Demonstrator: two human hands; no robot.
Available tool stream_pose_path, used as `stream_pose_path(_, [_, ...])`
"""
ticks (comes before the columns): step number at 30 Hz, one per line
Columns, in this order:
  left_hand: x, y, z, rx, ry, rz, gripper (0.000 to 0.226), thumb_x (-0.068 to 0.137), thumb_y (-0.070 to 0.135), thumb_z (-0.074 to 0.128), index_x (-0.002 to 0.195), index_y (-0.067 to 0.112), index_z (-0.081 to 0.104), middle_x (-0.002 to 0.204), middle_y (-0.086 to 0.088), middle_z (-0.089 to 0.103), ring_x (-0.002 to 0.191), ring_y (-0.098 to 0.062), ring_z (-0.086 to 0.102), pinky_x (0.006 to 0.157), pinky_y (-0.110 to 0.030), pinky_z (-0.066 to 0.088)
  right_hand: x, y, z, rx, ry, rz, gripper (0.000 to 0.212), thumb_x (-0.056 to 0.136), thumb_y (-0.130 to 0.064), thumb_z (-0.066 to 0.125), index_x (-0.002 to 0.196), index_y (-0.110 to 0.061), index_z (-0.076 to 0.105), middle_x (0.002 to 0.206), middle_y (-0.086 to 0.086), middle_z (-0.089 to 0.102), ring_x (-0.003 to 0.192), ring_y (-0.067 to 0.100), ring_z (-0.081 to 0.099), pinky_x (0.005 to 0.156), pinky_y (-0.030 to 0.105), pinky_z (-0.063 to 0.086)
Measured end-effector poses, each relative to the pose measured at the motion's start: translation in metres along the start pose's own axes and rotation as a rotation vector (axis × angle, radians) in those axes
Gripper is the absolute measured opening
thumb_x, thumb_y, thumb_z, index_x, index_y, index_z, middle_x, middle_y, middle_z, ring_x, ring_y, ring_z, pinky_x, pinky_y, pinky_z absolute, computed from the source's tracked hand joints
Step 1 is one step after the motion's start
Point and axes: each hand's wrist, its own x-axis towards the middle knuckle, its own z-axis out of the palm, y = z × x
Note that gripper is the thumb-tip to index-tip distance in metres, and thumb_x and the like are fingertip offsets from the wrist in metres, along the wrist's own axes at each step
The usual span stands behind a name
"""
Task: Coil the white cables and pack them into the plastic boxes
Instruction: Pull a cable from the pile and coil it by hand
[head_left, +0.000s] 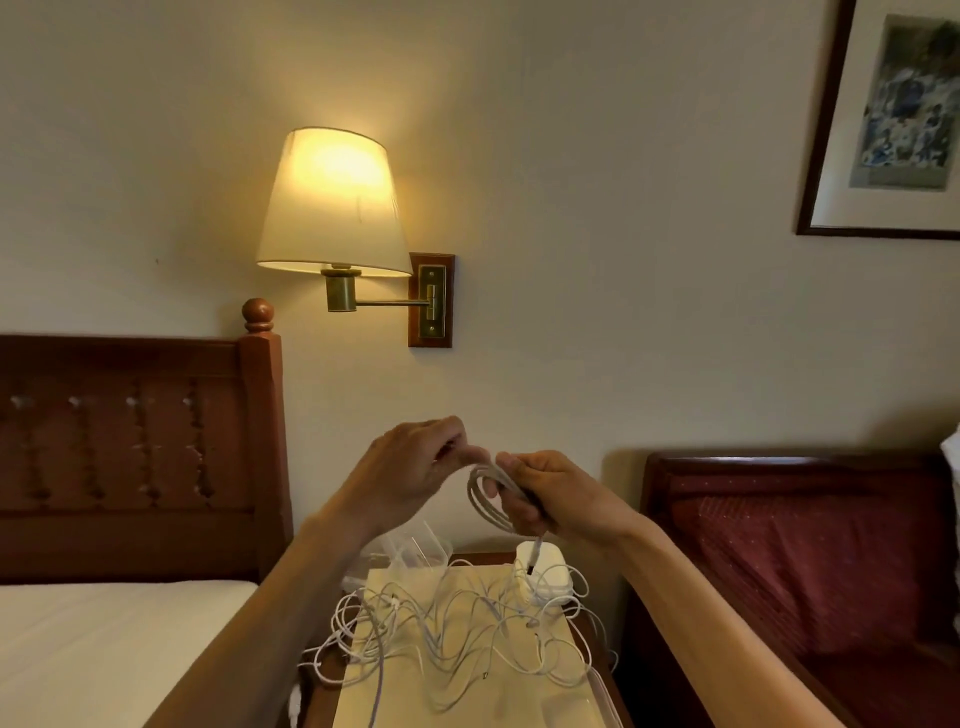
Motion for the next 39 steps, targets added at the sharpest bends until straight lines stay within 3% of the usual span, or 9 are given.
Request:
stream_pose_path(6, [-0.024,-0.015,0.038,-0.354,0.084,-0.164,0.034,0.103,0.029,0.038,0.074,0.016,0.050,0.060,0.010,0.043,0.054,-0.005,0.037,0.054,-0.023,0.032,0.001,-0.005,-0.006,0.501,-0.014,0.029,0.034,0.103,-0.028,0.031,0.084,-0.011,0.054,0.058,-0.004,0.030,0.051,0.010,0.026,0.052,0.022,0.028])
stream_pose_path(11, [-0.069,-0.055,0.073,-0.369,0.121,-0.320,0.049,0.097,0.059,0.038,0.076,0.018,0.053,0.062,0.011,0.048,0.056,-0.006,0.042,0.054,-0.028,0.036,0.002,-0.018,-0.024,0.649,0.032,-0.013,0.034,0.105,-0.024,0.027,0.086,-0.012,0.052,0.057,-0.005,0.035,0.049,0.008,0.034,0.050,0.021,0.036])
stream_pose_path(14, [-0.091,-0.067,0.085,-0.356,0.131,-0.463,0.029,0.101,0.042,0.042,0.079,0.031,0.056,0.063,0.012,0.052,0.056,-0.006,0.047,0.053,-0.023,0.038,0.003,-0.027,-0.034,0.655,0.076,-0.043,0.035,0.105,-0.026,0.028,0.085,-0.012,0.052,0.058,-0.004,0.038,0.050,0.009,0.038,0.051,0.021,0.039])
stream_pose_path(17, [-0.095,-0.047,0.083,-0.227,-0.141,-0.429,0.032,0.101,0.020,0.049,0.073,0.035,0.054,0.061,0.016,0.052,0.059,-0.002,0.047,0.059,-0.027,0.040,0.006,-0.030,-0.034,0.507,0.155,-0.035,0.039,0.107,-0.027,0.027,0.084,-0.011,0.054,0.061,-0.001,0.044,0.054,0.011,0.043,0.056,0.022,0.043])
stream_pose_path(19, [-0.085,-0.020,0.072,-0.056,-0.433,-0.291,0.033,0.099,0.034,0.049,0.067,0.030,0.051,0.061,0.014,0.052,0.059,-0.003,0.048,0.062,-0.028,0.041,0.009,-0.026,-0.029,0.323,0.200,-0.041,0.039,0.107,-0.027,0.027,0.085,-0.010,0.054,0.065,0.002,0.051,0.059,0.014,0.050,0.062,0.025,0.047])
stream_pose_path(21, [-0.069,0.006,0.054,0.019,-0.514,-0.143,0.041,0.098,0.051,0.041,0.069,0.024,0.052,0.062,0.010,0.054,0.058,-0.010,0.051,0.061,-0.027,0.042,0.013,-0.019,-0.024,0.092,0.264,-0.067,0.037,0.106,-0.028,0.031,0.086,-0.008,0.055,0.067,0.004,0.060,0.063,0.017,0.058,0.068,0.029,0.051])
stream_pose_path(29, [-0.028,0.028,0.004,0.159,0.068,0.142,0.025,0.102,0.045,0.042,0.085,0.030,0.051,0.050,0.011,0.044,0.042,-0.007,0.042,0.043,-0.024,0.038,0.010,0.004,-0.004,-0.383,0.235,-0.088,0.033,0.105,-0.022,0.037,0.084,-0.006,0.058,0.061,0.005,0.064,0.054,0.018,0.062,0.059,0.025,0.050])
stream_pose_path(35, [-0.017,0.015,0.005,0.259,0.171,0.048,0.028,0.100,0.051,0.039,0.088,0.029,0.053,0.053,0.013,0.048,0.046,-0.007,0.047,0.044,-0.029,0.042,0.004,0.006,0.004,-0.264,0.173,-0.069,0.036,0.106,-0.018,0.031,0.081,-0.009,0.055,0.055,-0.003,0.044,0.050,0.012,0.040,0.054,0.026,0.038])
stream_pose_path(39, [-0.017,0.017,0.017,-0.212,0.125,-0.172,0.024,0.100,0.046,0.046,0.104,0.027,0.059,0.072,0.007,0.056,0.056,-0.009,0.050,0.055,-0.030,0.043,0.003,0.001,0.006,-0.133,0.141,-0.004,0.041,0.107,-0.018,0.029,0.076,-0.011,0.054,0.052,-0.006,0.033,0.047,0.009,0.027,0.049,0.024,0.025])
